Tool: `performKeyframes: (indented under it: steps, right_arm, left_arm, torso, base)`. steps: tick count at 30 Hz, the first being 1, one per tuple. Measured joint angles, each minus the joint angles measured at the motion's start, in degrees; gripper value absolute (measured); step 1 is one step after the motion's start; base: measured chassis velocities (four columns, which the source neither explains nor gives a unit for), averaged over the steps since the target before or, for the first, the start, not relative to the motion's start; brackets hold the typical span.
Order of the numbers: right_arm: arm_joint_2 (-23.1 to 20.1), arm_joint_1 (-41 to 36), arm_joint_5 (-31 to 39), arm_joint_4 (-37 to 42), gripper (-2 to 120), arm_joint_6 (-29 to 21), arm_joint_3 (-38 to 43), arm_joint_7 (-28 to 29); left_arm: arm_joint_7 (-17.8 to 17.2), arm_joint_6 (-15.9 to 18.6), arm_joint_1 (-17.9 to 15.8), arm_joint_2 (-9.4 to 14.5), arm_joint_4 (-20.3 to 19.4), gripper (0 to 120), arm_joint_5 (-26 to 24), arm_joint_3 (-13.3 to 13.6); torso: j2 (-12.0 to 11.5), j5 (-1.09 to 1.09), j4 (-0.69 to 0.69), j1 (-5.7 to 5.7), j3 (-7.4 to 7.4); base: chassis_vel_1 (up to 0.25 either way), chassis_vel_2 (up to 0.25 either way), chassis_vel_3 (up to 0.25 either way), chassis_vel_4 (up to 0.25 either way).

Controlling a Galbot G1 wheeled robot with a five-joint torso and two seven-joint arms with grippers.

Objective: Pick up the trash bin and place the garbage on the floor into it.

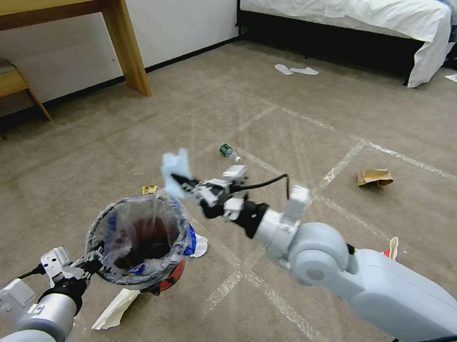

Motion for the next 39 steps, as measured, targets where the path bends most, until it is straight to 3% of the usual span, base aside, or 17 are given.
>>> performKeyframes:
  steps: [13, 27, 39]
  right_arm:
    - [5.56, 9.98, 4.35, -3.97, 0, -7.64, -14.38, 9.47]
    - [9.04, 12.81, 2.57, -9.83, 0, -8.20, -17.76, 9.93]
    - [7.45, 10.00, -0.04, -11.35, 0, -8.43, -17.20, 9.84]
  left_arm:
    - [-0.39, 0.15, -0.92, 0.90, 0.42, 2, -0.99, -0.45]
    - [-0.44, 0.19, -1.09, 0.70, 0.45, 2, -1.18, -0.61]
    - [-0.42, 0.11, -0.51, 0.21, -0.01, 2, -0.94, -0.71]
  torso:
    - [0.00, 0.00, 0.00, 0.00, 0.00]
    - [0.00, 0.00, 0.00, 0.00, 0.00]
    - [0.00, 0.02, 0.00, 0.00, -0.01]
  base:
    - [0.000, 0.000, 0.000, 0.000]
    - [0.000, 0.000, 0.000, 0.000]
    - [0.000, 0.000, 0.000, 0.000]
